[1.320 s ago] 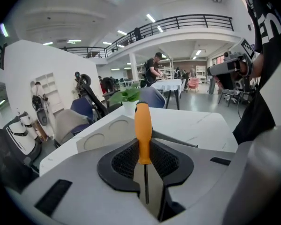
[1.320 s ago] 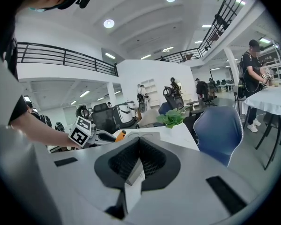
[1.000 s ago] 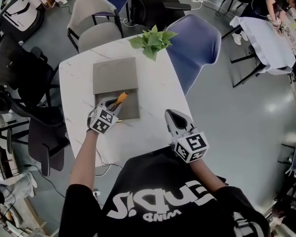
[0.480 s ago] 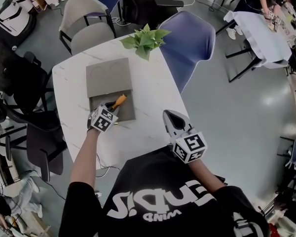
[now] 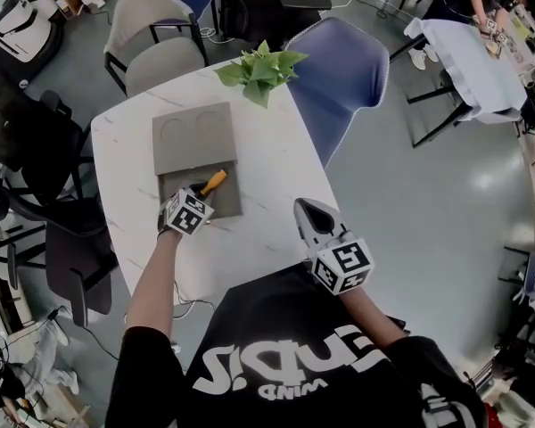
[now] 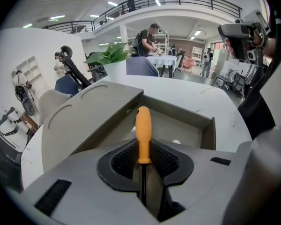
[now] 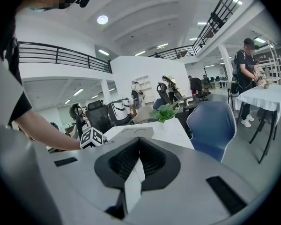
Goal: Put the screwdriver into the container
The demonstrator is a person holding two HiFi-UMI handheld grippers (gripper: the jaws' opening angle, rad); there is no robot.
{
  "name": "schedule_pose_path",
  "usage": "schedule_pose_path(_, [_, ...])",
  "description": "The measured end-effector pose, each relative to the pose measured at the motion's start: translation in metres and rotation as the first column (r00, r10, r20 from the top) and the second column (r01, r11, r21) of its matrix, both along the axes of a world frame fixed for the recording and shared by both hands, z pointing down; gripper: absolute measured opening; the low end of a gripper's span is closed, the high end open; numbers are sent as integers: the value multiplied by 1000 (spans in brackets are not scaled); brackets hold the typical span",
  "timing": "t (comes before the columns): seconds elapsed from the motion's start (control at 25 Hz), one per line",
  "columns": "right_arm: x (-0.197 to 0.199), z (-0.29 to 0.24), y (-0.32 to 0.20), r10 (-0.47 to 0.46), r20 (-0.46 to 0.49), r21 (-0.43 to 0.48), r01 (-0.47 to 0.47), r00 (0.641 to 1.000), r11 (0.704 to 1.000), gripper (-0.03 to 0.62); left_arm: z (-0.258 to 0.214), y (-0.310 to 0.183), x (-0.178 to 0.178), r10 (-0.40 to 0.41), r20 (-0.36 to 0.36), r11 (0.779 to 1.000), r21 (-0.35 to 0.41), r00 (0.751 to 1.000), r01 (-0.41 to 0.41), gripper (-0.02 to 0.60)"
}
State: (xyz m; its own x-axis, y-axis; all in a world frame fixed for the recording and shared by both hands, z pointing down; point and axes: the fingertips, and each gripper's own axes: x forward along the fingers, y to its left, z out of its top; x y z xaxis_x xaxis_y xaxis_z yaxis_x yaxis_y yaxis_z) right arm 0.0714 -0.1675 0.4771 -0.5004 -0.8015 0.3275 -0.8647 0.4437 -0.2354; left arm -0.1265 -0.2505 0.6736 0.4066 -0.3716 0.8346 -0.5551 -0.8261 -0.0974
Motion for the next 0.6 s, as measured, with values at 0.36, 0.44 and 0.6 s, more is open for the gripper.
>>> schedule_pose_path(0.36, [-3,1,0,-19,8,-1,19,1000,1000,12,-6,4,0,-18,-17,1000,-2,1000,18,141])
schedule_pose_path(0.44, [-4,1,0,-28,4,-1,28,1000,1000,12,-12,4,-1,-29,-27,1000,11,999,29,153])
schedule_pose_path(0.6, [-5,0,0,-41,3,-1,41,999,999,12,-39,-2,-6,-64,-71,994,81,995,69,140])
